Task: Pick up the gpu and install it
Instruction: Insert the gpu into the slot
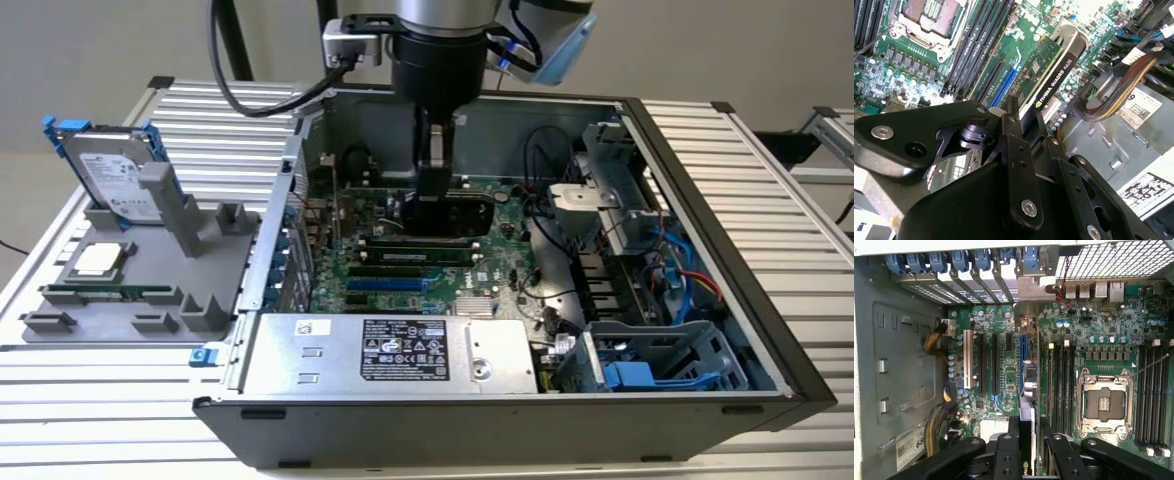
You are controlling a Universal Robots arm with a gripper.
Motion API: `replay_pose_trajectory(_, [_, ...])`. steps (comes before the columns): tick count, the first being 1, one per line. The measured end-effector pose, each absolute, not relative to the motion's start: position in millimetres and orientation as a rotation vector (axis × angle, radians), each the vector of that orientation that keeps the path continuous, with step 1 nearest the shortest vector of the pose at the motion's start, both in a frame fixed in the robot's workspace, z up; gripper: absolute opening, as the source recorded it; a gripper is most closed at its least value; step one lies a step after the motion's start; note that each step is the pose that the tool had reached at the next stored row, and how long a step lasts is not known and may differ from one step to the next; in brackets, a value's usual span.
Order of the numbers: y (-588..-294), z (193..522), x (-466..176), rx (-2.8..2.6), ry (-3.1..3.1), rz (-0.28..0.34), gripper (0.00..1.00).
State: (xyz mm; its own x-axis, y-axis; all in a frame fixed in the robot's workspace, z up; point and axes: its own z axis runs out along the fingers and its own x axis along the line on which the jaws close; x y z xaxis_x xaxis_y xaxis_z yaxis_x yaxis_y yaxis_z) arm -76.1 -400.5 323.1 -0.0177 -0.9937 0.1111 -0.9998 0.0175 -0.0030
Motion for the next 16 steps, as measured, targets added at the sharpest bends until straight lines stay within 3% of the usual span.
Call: replay_pose_trajectory(16, [-406.0,311.3,-77.3,2.165,-2.203,0.052,0.00])
